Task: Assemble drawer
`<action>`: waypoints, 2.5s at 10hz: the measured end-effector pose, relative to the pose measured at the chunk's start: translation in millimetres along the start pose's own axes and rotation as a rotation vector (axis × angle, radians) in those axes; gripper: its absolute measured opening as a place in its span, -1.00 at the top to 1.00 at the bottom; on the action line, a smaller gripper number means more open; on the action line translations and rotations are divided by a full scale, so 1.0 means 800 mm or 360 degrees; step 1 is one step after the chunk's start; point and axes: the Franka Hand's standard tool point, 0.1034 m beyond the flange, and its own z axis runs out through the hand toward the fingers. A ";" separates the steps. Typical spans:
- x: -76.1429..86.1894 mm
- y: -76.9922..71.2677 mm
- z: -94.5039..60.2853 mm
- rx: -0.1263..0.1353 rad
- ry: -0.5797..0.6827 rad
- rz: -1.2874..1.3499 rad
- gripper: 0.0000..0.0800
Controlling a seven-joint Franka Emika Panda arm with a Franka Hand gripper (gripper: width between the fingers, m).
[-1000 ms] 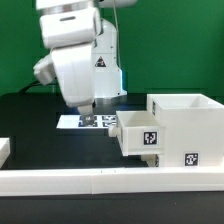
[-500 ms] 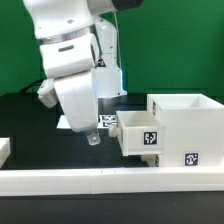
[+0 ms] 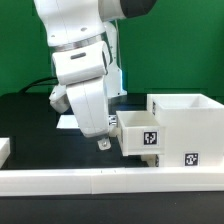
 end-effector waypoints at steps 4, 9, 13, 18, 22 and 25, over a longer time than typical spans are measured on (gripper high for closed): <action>0.023 0.004 0.004 -0.0016 0.0012 -0.0042 -0.62; 0.045 0.008 0.007 -0.0037 0.0012 -0.0047 -0.62; 0.072 0.009 0.015 -0.0048 0.0009 -0.0066 -0.62; 0.074 0.011 0.013 -0.0042 -0.0040 -0.0071 -0.62; 0.021 0.002 -0.009 -0.0052 -0.0057 -0.0009 -0.62; 0.015 -0.007 -0.019 -0.0114 -0.0082 0.0063 -0.62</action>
Offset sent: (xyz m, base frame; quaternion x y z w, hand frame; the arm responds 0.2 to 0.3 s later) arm 0.0130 0.0330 0.0018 -0.0053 0.0092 -0.0361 0.9993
